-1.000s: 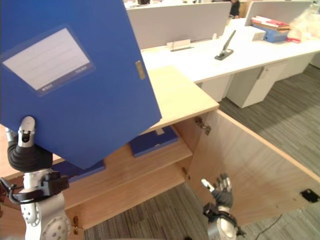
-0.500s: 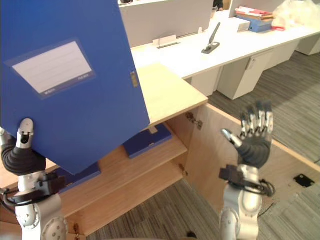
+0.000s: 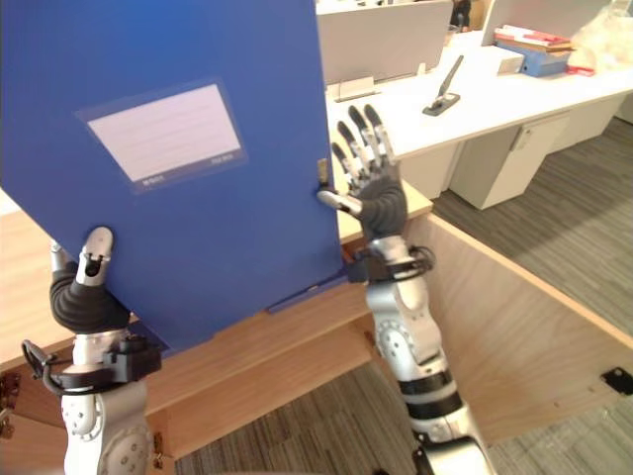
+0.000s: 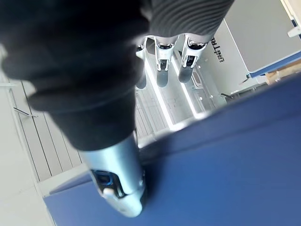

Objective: Walk over to the cabinet, pick up the folder, carry it to the office cabinet, place the folder inside the office cabinet, then close the office cabinet door

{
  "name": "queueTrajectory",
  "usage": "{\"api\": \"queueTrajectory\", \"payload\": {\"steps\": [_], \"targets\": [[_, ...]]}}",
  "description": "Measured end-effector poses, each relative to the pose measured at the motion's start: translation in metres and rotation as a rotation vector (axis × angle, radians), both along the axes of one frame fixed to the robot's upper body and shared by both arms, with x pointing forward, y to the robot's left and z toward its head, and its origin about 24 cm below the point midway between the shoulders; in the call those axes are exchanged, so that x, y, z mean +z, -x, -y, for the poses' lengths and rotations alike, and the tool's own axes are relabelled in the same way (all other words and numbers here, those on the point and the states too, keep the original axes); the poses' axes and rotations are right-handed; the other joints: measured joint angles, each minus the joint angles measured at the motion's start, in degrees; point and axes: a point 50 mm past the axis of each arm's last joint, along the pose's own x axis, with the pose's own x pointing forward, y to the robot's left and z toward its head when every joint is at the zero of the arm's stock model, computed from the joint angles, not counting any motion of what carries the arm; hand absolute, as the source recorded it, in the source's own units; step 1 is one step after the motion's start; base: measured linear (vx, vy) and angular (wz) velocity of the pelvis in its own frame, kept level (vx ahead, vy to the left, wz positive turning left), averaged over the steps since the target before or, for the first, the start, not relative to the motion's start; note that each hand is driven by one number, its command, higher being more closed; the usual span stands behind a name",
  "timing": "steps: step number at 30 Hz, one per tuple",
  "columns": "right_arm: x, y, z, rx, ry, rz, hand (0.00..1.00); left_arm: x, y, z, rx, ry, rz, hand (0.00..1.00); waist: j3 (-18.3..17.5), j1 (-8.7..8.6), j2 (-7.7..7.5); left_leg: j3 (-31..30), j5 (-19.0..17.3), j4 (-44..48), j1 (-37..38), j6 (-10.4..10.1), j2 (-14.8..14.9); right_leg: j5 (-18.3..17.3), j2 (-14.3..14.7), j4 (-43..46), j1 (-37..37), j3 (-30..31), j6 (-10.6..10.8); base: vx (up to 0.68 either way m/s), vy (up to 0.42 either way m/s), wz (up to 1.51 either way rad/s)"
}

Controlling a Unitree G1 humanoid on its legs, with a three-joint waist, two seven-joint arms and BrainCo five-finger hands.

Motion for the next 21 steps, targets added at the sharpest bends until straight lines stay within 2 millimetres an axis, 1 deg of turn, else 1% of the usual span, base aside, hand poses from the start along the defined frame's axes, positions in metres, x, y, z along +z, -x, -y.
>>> {"api": "queueTrajectory", "payload": {"steps": [2, 4, 6, 9, 13, 14, 15, 16, 18, 19, 21], "targets": [[0.002, -0.006, -0.009, 0.032, 0.000, -0.008, 0.00, 0.000, -0.001, 0.000, 0.001, 0.015, -0.003, 1.00, 0.00, 0.20, -0.05, -0.19, 0.25, -0.36, 0.01, -0.05, 0.04, 0.00, 0.09, -0.04, 0.00, -0.20, 0.00, 0.01, -0.005, 0.05], [0.007, -0.011, -0.024, 0.089, 0.001, -0.016, 0.00, 0.000, -0.002, -0.001, -0.004, 0.048, -0.003, 1.00, -0.03, 0.43, -0.12, -0.82, 0.70, -1.07, 0.00, -0.06, 0.06, 0.00, 0.11, -0.04, 0.08, -0.79, 0.00, 0.00, -0.006, 0.12], [0.009, -0.013, -0.030, 0.109, 0.018, -0.012, 0.00, 0.000, -0.002, -0.002, 0.003, 0.062, -0.006, 1.00, -0.10, 0.63, -0.23, -1.14, 0.75, -1.13, 0.00, -0.05, 0.11, 0.00, 0.11, -0.04, 0.28, -1.11, 0.00, 0.00, -0.001, 0.10], [0.011, -0.016, -0.036, 0.121, 0.039, -0.013, 0.00, 0.000, -0.001, -0.003, 0.013, 0.071, -0.008, 1.00, -0.54, 1.10, -0.93, -1.35, 0.98, -1.44, -0.03, -0.06, 0.12, -0.01, 0.10, -0.05, 0.31, -1.31, -0.01, -0.01, 0.000, 0.05], [0.018, -0.018, -0.041, 0.154, 0.080, 0.010, 0.00, 0.000, 0.000, -0.005, 0.029, 0.076, 0.002, 1.00, -1.28, 1.06, -2.18, -1.76, 1.86, -2.53, -0.01, -0.15, 0.10, -0.01, 0.14, -0.08, 0.17, -1.70, -0.02, -0.02, -0.001, 0.05], [0.019, -0.018, -0.042, 0.165, 0.093, 0.015, 0.00, 0.001, 0.001, -0.006, 0.033, 0.076, 0.006, 1.00, -1.38, 1.04, -2.29, -1.81, 1.96, -2.65, -0.01, -0.15, 0.10, -0.01, 0.14, -0.09, 0.15, -1.77, -0.02, -0.03, 0.000, 0.05], [0.021, -0.017, -0.043, 0.180, 0.115, 0.027, 1.00, 0.001, 0.001, -0.007, 0.038, 0.075, 0.011, 1.00, -1.55, 1.01, -2.44, -1.93, 2.09, -2.81, -0.03, -0.17, 0.10, -0.01, 0.15, -0.11, 0.15, -1.90, -0.02, -0.03, 0.000, 0.06], [0.024, -0.017, -0.046, 0.200, 0.166, 0.048, 1.00, 0.000, 0.003, -0.009, 0.038, 0.084, 0.011, 1.00, -1.86, 0.98, -2.63, -2.11, 2.17, -2.84, -0.08, -0.18, 0.10, -0.01, 0.15, -0.12, 0.20, -2.11, -0.02, -0.03, -0.001, 0.06], [0.028, -0.016, -0.049, 0.239, 0.216, 0.070, 1.00, -0.001, 0.004, -0.011, 0.048, 0.099, 0.006, 1.00, -2.13, 0.93, -2.76, -2.31, 2.27, -2.89, -0.18, -0.16, 0.10, -0.01, 0.12, -0.14, 0.21, -2.33, -0.02, -0.02, 0.000, 0.08], [0.033, -0.015, -0.051, 0.284, 0.287, 0.097, 1.00, -0.002, 0.006, -0.013, 0.062, 0.103, 0.006, 1.00, -2.33, 0.73, -2.93, -2.69, 2.43, -2.92, -0.49, -0.17, 0.11, -0.01, 0.09, -0.21, 0.22, -2.77, -0.03, -0.02, -0.001, 0.12], [0.036, -0.016, -0.051, 0.305, 0.345, 0.108, 1.00, -0.002, 0.007, -0.014, 0.064, 0.101, 0.009, 1.00, -2.88, 0.64, -3.20, -3.12, 2.60, -2.94, -1.01, -0.20, 0.16, -0.01, 0.09, -0.34, 0.06, -3.17, -0.03, -0.02, -0.003, 0.13]]}}
